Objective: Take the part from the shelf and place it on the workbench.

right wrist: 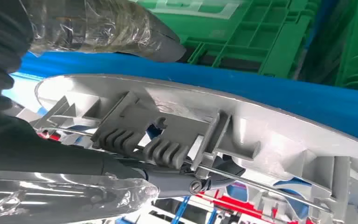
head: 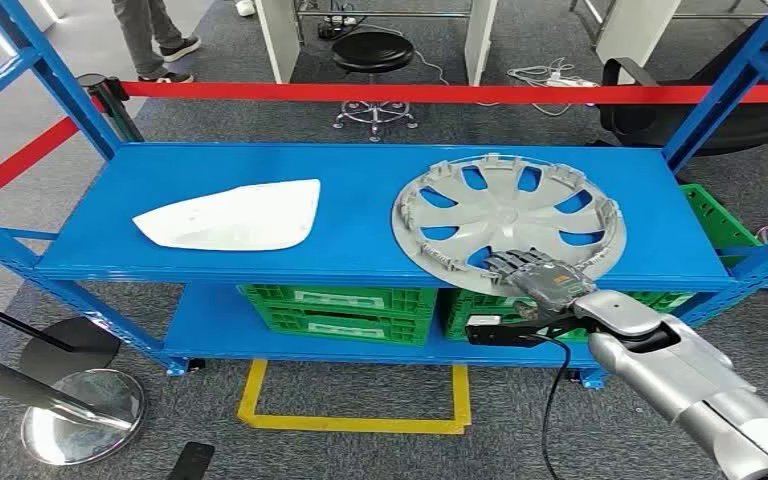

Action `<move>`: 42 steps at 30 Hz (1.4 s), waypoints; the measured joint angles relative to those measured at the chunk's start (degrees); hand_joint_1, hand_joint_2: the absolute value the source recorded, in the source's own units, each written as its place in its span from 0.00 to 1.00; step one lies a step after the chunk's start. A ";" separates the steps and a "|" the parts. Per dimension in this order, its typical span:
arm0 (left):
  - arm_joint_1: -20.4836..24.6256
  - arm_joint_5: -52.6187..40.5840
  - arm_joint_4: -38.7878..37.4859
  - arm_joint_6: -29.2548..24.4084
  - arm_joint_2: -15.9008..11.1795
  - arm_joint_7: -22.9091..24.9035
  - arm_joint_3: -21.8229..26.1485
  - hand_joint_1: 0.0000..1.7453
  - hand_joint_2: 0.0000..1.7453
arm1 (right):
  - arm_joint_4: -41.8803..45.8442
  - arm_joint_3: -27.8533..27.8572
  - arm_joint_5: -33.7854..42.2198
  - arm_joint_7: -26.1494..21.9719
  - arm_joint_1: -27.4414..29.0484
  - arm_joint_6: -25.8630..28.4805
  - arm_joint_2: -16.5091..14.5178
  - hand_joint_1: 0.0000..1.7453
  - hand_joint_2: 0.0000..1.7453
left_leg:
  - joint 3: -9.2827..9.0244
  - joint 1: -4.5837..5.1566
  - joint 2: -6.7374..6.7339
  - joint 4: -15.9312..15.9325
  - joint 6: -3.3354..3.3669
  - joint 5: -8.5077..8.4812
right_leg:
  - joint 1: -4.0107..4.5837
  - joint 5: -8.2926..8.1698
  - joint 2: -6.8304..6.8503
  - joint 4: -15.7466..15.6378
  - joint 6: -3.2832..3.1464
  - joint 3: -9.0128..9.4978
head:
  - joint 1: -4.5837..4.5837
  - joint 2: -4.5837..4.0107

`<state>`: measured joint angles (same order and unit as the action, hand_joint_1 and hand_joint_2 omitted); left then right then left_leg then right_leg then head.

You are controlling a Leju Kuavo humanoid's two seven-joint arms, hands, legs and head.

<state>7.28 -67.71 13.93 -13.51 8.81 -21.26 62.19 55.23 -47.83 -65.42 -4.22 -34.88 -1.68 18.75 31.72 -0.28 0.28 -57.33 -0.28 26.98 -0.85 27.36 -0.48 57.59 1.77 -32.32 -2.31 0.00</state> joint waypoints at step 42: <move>-0.45 0.96 -0.01 -0.62 -0.05 -0.58 0.14 0.00 0.00 | -1.67 0.92 -8.42 1.16 3.59 5.11 -2.73 1.00 1.00 | -0.18 0.01 0.00 0.00 0.01 0.01 | -0.01 0.00 0.02 -0.03 0.00 0.19 | 0.00 0.00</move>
<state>6.83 -66.75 13.92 -14.13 8.75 -21.84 62.34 53.57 -46.91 -73.84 -3.06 -31.30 3.43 16.02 31.54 -0.27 0.28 -57.34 -0.27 26.99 -0.86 27.36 -0.46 57.56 1.77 -32.13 -2.31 0.00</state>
